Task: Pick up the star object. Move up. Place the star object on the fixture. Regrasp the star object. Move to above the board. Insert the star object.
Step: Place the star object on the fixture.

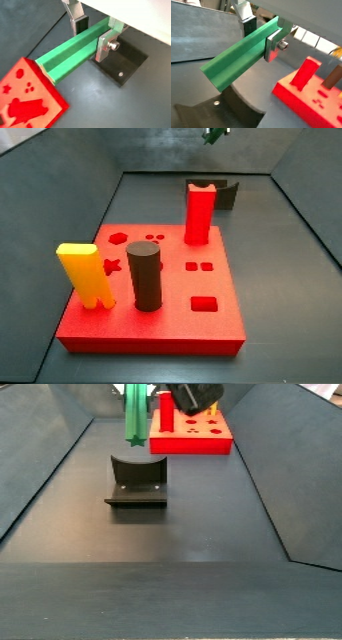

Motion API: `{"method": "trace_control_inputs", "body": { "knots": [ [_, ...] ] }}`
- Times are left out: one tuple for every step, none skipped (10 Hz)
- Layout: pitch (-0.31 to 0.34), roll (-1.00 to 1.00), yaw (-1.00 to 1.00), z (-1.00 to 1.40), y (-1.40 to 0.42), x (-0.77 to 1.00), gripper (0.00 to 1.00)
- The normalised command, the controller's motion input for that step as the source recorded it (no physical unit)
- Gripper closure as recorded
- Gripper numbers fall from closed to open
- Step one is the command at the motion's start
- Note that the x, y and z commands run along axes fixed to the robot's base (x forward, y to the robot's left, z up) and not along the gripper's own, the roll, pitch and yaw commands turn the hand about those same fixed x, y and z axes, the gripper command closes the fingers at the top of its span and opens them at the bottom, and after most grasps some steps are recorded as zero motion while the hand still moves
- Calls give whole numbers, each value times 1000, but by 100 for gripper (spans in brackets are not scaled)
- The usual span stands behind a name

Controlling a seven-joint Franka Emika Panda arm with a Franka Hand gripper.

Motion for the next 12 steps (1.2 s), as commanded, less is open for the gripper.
{"method": "trace_control_inputs", "body": {
  "knots": [
    [70,-333,-131,-11,37,57,100],
    [51,-254,-125,-1,24,52,100],
    [215,-1000,-57,-1000,131,117,100],
    [206,-1000,-67,-1000,134,122,100],
    [227,-943,-118,-1000,137,140,100],
    [217,-839,-136,-1000,135,145,100],
    [161,-616,-173,-1000,138,150,100],
    [101,-382,-198,-1000,142,158,100],
    [63,-259,-195,-1000,132,170,100],
    [23,-198,-186,-941,128,164,100],
    [0,-162,-171,-721,107,130,100],
    [-27,-119,-140,-450,86,103,100]
  ]
}}
